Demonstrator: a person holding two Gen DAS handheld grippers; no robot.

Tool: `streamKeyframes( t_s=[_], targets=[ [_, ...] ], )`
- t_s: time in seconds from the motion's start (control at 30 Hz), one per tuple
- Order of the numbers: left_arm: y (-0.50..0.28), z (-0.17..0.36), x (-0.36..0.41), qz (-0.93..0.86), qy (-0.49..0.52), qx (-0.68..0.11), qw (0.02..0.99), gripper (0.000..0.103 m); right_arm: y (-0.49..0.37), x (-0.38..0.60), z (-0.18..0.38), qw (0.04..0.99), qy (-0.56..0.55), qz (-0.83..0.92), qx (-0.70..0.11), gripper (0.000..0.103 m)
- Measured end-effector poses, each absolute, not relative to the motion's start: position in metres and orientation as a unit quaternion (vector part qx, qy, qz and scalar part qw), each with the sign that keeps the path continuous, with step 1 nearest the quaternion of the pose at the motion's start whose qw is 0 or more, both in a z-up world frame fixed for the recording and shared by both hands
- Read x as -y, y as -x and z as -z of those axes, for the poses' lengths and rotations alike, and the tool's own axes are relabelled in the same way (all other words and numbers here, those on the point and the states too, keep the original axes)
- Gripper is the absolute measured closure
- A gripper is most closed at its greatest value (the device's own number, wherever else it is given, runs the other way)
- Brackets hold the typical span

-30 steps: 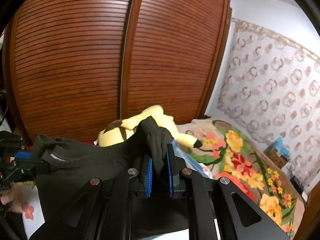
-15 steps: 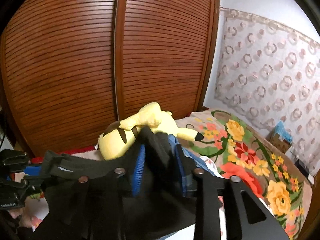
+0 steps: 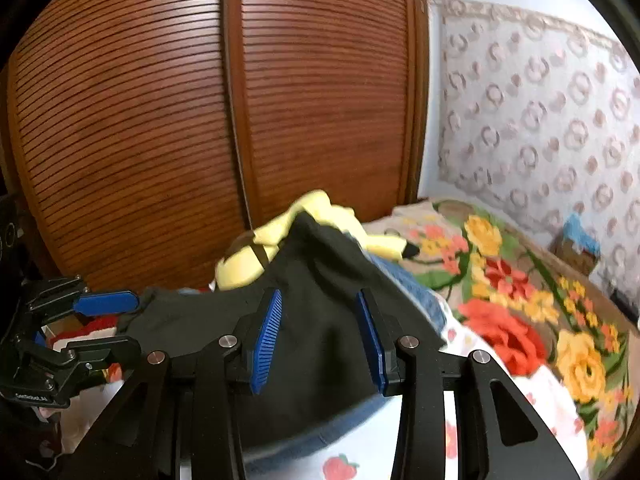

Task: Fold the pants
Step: 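Lower the black pants bundle onto the jeans stack with both grippers, then open both grippers and pull them back from the stacked pants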

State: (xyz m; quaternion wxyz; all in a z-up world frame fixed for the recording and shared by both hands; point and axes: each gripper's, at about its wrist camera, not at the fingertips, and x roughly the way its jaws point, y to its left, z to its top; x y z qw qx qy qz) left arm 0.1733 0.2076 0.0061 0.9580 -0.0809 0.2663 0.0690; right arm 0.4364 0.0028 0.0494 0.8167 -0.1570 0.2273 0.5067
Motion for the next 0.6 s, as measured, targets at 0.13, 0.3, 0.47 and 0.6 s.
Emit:
streamKeyframes(
  t_s=[0.13,0.3,0.47,0.6],
  targets=[
    [-0.177,0.004,-0.209,-0.075,0.081,-0.287,0.952,0.057,-0.448,0.002,-0.043,0.827,0.152,-0.486,-0.239,0.063],
    [-0.173,0.008,-0.207,-0.08,0.083,-0.295,0.948,0.057,-0.452,0.004,-0.042,0.835,0.132,-0.471,-0.251,0.063],
    [-0.165,0.001,-0.201,-0.068,0.085,-0.291,0.95,0.057,-0.435,0.01,-0.043,0.84,0.119,-0.465,-0.251,0.063],
    [-0.158,-0.006,-0.193,-0.065,0.074,-0.29,0.952,0.057,-0.412,0.023,-0.047,0.847,0.109,-0.459,-0.245,0.063]
  ],
)
